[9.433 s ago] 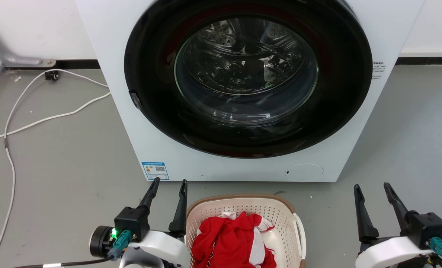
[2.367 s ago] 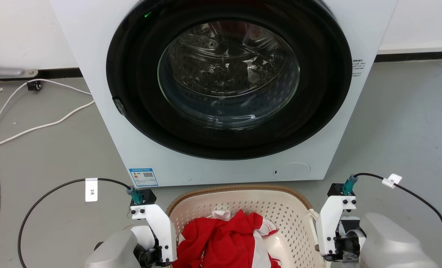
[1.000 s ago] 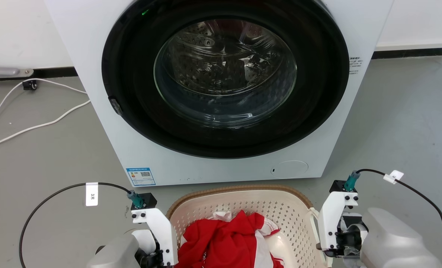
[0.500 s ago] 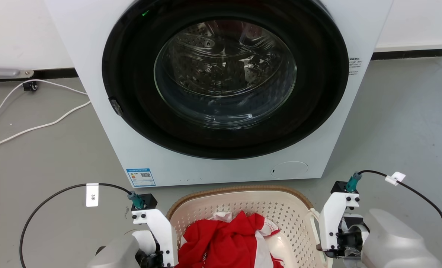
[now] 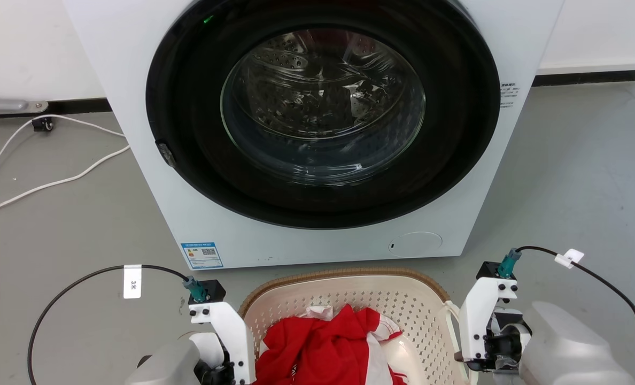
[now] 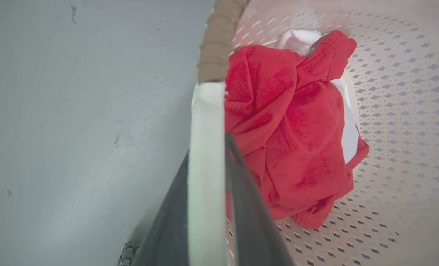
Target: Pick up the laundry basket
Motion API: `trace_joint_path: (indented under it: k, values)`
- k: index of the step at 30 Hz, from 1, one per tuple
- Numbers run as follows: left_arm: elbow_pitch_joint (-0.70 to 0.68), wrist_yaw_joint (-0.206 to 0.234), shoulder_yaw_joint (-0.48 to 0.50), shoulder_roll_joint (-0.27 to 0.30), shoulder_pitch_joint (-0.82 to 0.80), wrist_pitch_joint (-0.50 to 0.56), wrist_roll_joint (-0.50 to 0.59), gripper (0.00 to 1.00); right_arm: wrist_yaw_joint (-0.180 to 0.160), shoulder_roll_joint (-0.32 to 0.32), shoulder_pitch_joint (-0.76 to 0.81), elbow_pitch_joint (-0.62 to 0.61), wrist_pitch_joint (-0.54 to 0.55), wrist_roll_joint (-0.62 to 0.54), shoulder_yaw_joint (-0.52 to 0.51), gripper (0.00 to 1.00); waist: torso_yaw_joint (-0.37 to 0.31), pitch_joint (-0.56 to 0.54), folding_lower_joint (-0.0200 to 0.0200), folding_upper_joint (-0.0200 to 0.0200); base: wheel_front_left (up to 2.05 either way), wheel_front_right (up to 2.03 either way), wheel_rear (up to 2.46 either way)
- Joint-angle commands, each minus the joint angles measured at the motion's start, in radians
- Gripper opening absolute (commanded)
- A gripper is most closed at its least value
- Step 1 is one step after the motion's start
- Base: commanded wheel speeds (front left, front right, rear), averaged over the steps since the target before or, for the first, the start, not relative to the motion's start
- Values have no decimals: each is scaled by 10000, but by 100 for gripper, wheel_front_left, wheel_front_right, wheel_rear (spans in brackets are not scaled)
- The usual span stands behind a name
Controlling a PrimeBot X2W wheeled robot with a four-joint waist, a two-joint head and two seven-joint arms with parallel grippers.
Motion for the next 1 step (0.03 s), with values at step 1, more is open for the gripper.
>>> trace_joint_path:
  k: [1]
  values:
    - [-97, -134, -56, -125, -138, -65, -56, 0, 32, 166, 27, -70, 11, 6, -64, 0, -5, -8, 0, -1, 0, 0, 0]
